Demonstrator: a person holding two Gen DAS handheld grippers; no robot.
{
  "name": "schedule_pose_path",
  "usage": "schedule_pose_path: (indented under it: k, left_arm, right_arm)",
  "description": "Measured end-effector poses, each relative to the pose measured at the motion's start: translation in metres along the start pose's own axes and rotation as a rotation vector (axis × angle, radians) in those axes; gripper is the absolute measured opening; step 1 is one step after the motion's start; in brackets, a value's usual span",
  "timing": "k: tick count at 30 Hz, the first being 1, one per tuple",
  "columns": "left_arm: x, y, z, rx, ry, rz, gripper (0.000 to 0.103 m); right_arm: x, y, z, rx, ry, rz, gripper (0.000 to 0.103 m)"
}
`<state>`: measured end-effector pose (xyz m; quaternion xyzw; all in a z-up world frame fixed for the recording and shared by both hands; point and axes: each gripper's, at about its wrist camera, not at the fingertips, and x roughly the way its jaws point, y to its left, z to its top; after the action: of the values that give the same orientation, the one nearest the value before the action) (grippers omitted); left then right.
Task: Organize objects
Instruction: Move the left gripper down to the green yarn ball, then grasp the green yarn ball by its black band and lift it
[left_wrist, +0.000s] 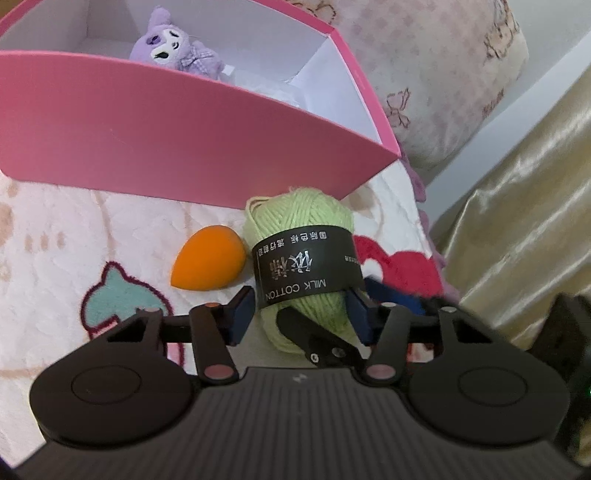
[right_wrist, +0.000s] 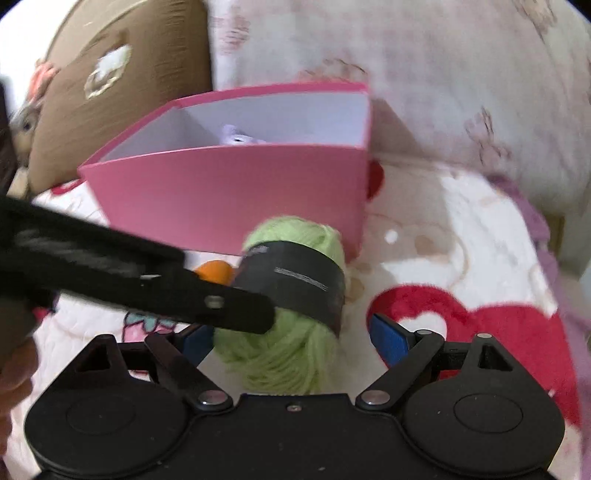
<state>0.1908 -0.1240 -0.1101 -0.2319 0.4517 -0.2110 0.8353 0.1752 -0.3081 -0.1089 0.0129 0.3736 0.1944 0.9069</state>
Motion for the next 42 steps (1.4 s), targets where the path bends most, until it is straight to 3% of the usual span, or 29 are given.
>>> schedule_pose_path:
  k: [3, 5, 10, 18, 21, 28, 42]
  left_arm:
    - [0.0, -0.001, 0.0, -0.004, 0.0, -0.004, 0.051]
    - [0.0, -0.001, -0.002, -0.016, 0.022, -0.018, 0.049]
    - [-0.007, -0.004, -0.005, -0.01, 0.047, -0.036, 0.049]
    - [0.008, 0.009, -0.003, -0.087, 0.048, -0.04, 0.054]
    - [0.013, 0.015, -0.005, -0.126, 0.062, -0.07, 0.054]
    - [0.007, 0.005, -0.011, -0.078, 0.061, -0.084, 0.05]
    - [-0.045, -0.016, -0.028, 0.034, 0.065, -0.087, 0.05]
  right_arm:
    - [-0.001, -0.009, -0.002, 0.086, 0.028, 0.083, 0.07]
    - [-0.003, -0.005, -0.002, 0.077, 0.037, 0.074, 0.066]
    - [-0.017, 0.005, -0.004, 0.013, 0.045, 0.069, 0.066]
    - [-0.008, -0.013, -0.003, 0.108, 0.058, 0.106, 0.072]
    - [-0.007, -0.013, -0.004, 0.103, 0.058, 0.107, 0.067]
    - [-0.019, -0.006, -0.006, 0.058, 0.038, 0.093, 0.062]
    - [-0.066, 0.028, -0.013, 0.046, 0.049, 0.087, 0.062]
